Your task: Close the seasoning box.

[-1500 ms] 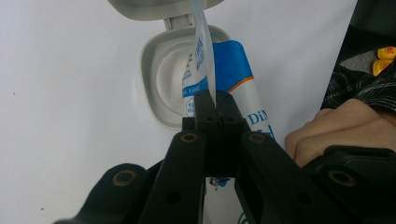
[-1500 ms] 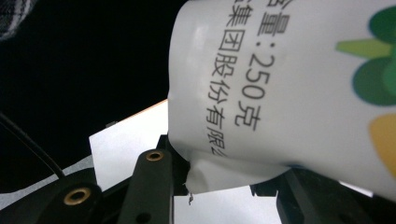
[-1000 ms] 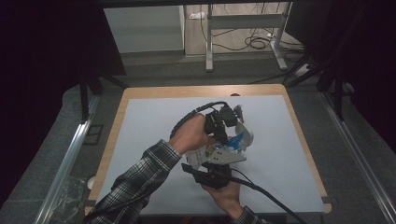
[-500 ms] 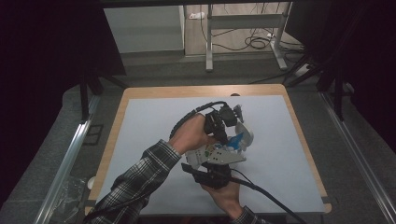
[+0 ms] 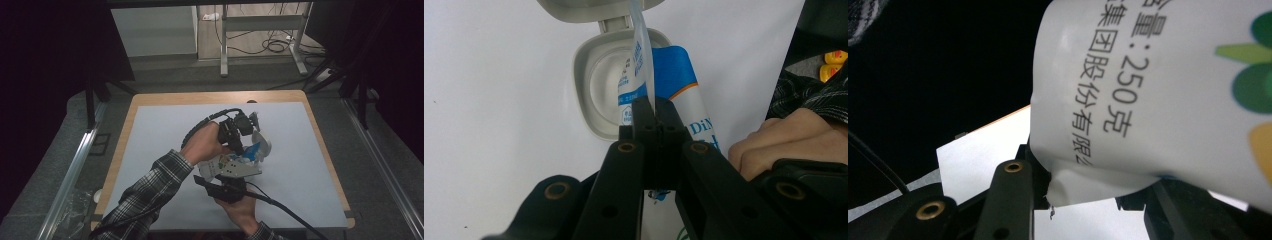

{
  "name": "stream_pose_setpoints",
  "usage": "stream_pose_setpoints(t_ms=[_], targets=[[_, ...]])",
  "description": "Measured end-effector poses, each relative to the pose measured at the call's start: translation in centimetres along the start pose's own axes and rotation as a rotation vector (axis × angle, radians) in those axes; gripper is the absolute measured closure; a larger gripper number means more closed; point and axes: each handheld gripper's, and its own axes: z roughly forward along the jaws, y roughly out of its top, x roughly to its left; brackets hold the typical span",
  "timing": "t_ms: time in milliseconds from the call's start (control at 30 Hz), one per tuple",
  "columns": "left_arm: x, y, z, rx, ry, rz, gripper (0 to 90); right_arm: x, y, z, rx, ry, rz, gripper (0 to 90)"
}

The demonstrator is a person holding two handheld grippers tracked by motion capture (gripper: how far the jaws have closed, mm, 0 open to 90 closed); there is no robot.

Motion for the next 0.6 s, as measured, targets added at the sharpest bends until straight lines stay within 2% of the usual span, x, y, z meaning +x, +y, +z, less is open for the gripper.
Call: stream_pose_setpoints(t_ms=[600], targets=[[0.01,0.08,-0.11,0.001,-0.001,0.003,90.0,0.00,0.32,-0.05,-0.002,0.002,0.001,66.4]])
